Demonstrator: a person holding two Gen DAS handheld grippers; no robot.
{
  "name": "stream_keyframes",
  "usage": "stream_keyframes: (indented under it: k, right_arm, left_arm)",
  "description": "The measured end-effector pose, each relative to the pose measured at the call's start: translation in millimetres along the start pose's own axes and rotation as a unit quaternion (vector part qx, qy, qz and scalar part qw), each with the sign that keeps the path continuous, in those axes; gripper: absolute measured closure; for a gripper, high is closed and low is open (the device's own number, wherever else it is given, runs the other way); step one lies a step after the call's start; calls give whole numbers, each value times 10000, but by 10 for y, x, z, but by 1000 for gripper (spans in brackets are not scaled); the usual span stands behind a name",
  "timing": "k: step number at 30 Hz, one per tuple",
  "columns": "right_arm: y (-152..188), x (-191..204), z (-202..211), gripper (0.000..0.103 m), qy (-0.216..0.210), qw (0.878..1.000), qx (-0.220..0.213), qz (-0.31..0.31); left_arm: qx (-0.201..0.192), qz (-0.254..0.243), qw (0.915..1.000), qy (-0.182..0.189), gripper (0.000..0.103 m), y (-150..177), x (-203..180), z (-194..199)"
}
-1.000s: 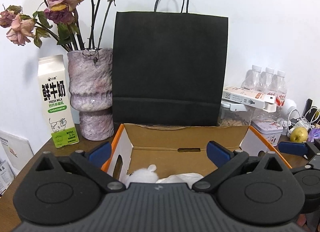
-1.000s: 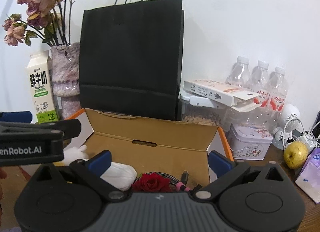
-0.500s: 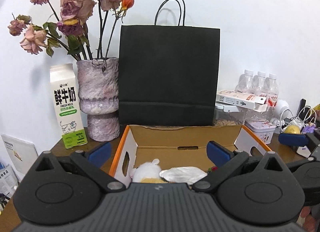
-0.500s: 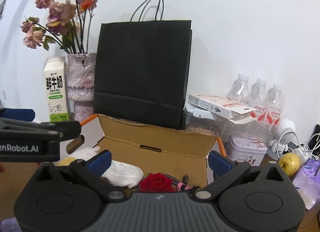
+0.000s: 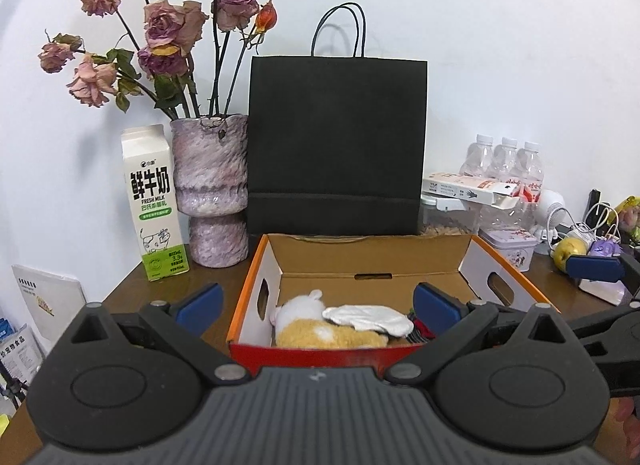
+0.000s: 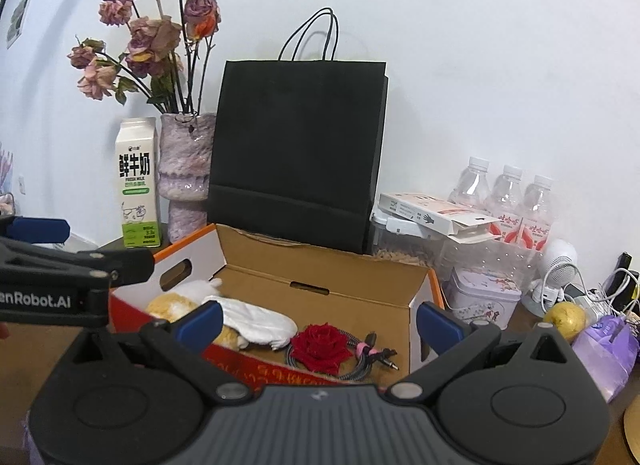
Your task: Organize objects
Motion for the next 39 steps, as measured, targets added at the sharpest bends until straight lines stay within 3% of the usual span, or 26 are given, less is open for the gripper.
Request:
stream_keyframes:
  k: [23, 39]
  right_arm:
    - [326, 42, 901, 0, -28, 9999, -98, -58]
    - [796, 57, 1440, 0, -25, 10000, 31, -20]
  left_arm:
    - [9, 154, 9999, 73, 0, 259, 36, 816]
    - [291, 105, 9995, 9, 0, 766, 145, 1263]
Point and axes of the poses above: each gripper's, at about its wrist camera, not at the fingertips, and z roughly against the way its jaws point, x to its left, y to its underside, the point moved 5 cm from there along -z, roughly the way its jaws point, and after that the axes turned 3 degrees about -z, right-handed, at the moved point
